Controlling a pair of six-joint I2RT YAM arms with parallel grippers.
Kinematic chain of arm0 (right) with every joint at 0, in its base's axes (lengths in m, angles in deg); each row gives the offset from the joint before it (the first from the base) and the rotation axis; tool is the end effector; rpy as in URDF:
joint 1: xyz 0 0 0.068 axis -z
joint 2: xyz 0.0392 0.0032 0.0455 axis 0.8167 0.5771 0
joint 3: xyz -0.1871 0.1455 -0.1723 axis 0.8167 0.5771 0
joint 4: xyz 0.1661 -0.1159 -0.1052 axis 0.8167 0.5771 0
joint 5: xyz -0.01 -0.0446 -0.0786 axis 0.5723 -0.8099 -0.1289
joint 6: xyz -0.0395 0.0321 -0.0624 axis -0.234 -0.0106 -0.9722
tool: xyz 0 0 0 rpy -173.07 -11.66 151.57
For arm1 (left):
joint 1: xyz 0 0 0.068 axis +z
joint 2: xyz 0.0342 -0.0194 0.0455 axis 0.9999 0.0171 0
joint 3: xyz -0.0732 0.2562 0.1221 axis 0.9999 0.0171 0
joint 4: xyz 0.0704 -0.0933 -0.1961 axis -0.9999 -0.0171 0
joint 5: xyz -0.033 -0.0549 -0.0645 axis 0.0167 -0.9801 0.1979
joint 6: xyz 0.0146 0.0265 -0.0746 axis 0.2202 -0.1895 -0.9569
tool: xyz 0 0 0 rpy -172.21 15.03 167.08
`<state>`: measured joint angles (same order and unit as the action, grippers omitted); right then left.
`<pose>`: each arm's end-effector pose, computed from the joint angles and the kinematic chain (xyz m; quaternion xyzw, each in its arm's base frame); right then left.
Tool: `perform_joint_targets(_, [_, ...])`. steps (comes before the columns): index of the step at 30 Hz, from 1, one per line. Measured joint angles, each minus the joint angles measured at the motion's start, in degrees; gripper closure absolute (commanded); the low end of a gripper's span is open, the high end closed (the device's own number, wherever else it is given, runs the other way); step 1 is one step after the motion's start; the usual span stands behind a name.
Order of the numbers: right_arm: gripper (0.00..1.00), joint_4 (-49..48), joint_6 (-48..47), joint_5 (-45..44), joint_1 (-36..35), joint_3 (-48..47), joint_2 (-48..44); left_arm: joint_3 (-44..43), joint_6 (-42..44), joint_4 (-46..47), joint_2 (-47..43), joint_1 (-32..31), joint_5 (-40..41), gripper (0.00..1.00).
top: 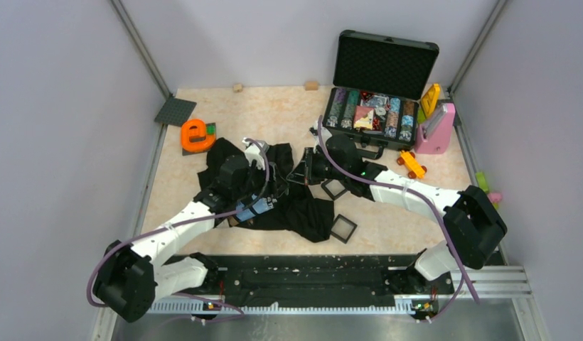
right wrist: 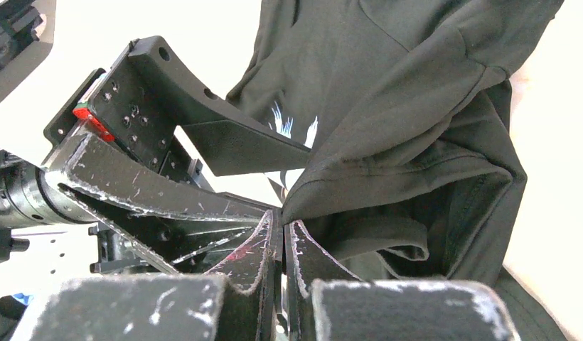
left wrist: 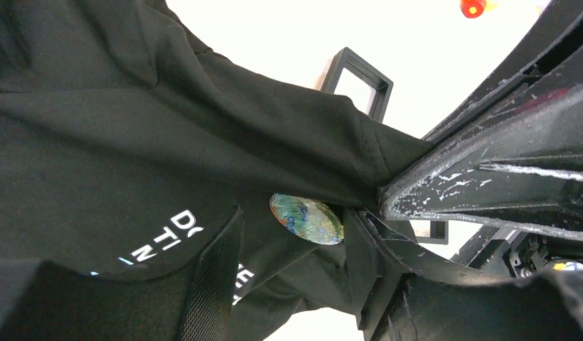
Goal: Remove the brooch from the garment
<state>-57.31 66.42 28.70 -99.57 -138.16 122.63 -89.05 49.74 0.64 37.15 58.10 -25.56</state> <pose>0.2243 0.2519 0.2887 -0.1154 0.8277 0.4543 0.3086 0.1879 -0.1310 0.2574 0.1103 0.8377 -0.3284 0.4223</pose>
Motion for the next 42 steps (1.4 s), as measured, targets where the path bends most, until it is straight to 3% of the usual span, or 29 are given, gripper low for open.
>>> perform_joint_targets(7, [1.0,0.1,0.0,-0.4,0.0,0.0,0.0,-3.6,0.1,-7.7,1.4,0.0,3.4,0.74])
perform_joint_targets(12, [1.0,0.2,0.0,-1.2,0.0,0.0,-0.3,-3.6,-0.3,-10.4,1.1,0.0,5.0,0.87])
perform_joint_targets(16, [1.0,0.2,0.0,-1.1,0.0,0.0,-0.3,-3.6,-0.3,-10.3,0.6,0.0,4.4,0.87])
perform_joint_targets(20, [1.0,0.2,0.0,-1.2,0.0,0.1,-0.3,-3.6,-0.3,-10.0,0.6,0.0,3.4,0.75])
perform_joint_targets(29, [1.0,0.2,0.1,-1.2,0.0,0.1,-1.8,-2.9,-1.1,-7.1,0.6,0.0,0.4,0.74])
perform_joint_targets(32, [1.0,0.2,0.2,-1.2,0.0,0.1,-2.1,-2.5,-1.4,-6.4,0.6,0.0,-0.7,0.79])
perform_joint_targets(36, [1.0,0.2,0.2,-1.2,0.0,0.1,-2.2,-1.7,-1.7,-5.1,0.6,0.0,-0.9,1.0])
perform_joint_targets(42, [1.0,1.6,-0.1,-2.5,0.0,0.1,-2.5,-1.6,-1.1,-5.4,-0.9,0.0,0.0,1.0])
